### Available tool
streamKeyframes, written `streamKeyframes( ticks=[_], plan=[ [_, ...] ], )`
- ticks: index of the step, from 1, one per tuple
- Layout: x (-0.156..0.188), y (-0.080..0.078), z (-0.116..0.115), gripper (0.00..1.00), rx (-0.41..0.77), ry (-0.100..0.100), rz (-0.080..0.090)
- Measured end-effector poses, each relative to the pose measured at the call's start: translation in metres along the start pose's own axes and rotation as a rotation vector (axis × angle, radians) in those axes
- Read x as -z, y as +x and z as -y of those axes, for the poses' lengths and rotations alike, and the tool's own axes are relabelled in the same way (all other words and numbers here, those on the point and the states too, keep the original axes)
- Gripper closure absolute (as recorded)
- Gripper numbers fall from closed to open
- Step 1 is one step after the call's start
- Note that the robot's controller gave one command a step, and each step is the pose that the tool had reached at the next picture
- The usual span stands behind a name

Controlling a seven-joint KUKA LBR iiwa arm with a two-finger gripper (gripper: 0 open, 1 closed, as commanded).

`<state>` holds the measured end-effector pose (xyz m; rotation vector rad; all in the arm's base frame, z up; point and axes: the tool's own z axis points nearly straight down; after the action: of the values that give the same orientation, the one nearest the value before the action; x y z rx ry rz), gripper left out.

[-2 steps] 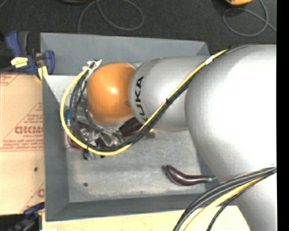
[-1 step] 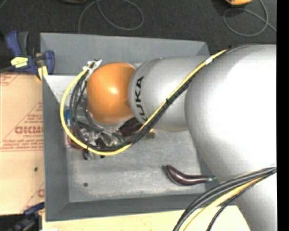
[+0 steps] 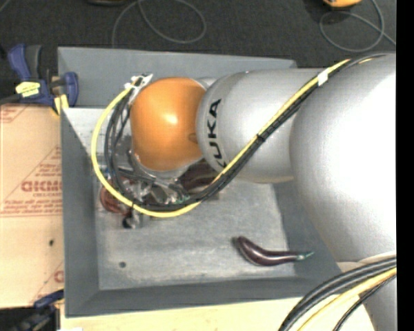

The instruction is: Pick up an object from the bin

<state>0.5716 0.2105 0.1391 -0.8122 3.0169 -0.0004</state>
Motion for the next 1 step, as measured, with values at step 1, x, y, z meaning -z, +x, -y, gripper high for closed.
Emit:
streamKeyframes(
  ticks=[1],
  plan=[
    [0.0229,-0.0015,0.0021,1.0,-0.003,0.0,0.004]
  ],
)
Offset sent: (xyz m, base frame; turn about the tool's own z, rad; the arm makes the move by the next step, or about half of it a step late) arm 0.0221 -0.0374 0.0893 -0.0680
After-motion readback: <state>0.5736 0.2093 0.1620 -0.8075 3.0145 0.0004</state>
